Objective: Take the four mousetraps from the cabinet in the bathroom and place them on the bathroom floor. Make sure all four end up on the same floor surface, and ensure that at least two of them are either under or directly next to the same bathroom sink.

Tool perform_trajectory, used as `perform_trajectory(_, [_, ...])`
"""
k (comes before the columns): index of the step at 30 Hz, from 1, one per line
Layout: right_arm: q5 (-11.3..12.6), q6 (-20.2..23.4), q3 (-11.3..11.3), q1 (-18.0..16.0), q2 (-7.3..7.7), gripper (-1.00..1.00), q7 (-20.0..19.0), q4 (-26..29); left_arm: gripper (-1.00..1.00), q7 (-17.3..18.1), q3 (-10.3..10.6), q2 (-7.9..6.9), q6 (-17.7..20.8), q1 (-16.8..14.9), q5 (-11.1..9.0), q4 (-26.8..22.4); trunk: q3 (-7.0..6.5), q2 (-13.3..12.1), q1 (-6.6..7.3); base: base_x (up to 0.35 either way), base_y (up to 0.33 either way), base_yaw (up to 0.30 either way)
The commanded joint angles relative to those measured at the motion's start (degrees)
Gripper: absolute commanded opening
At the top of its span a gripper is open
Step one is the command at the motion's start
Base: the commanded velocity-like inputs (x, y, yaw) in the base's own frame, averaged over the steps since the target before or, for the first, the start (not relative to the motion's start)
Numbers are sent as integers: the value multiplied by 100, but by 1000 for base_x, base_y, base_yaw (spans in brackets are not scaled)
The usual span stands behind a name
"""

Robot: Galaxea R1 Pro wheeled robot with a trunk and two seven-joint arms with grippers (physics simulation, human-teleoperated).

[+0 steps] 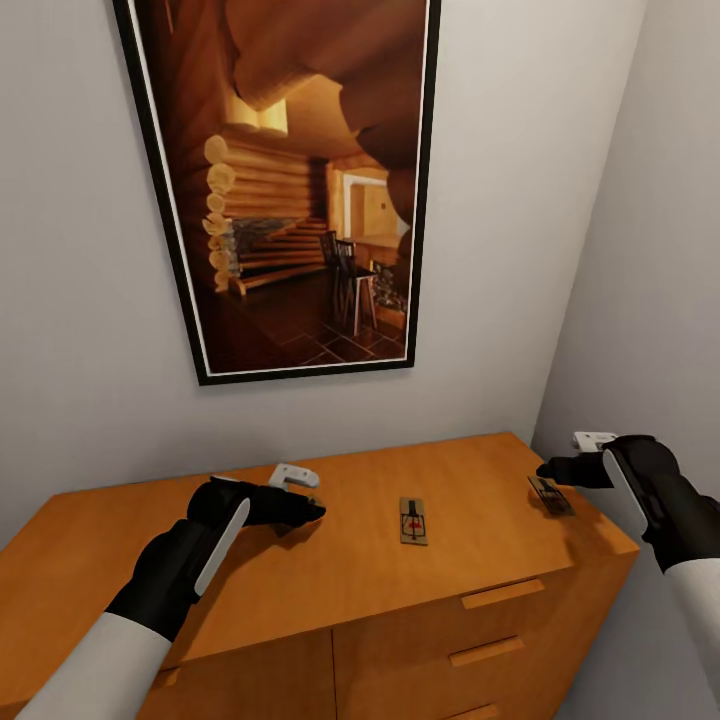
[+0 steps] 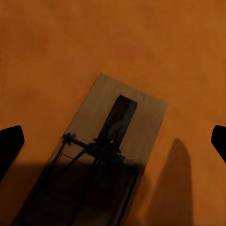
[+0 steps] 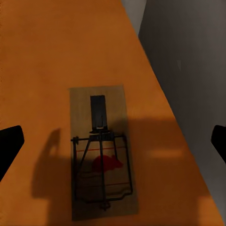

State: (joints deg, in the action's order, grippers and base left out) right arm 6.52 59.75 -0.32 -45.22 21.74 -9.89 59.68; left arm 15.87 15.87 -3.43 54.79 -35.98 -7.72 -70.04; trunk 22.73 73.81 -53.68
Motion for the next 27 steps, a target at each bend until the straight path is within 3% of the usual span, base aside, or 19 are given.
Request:
perform_trajectory(1, [50,25,-3,-4,1,100,24,4,100,-29,9,-5,28,-5,-52,-4,7,4,0,0,0,0])
perform_trajectory(27, [59,25,-2,-4,-5,100,-24,184,100,-19,39,0,-76,-5,-65,147,7,4,0,0,0,0])
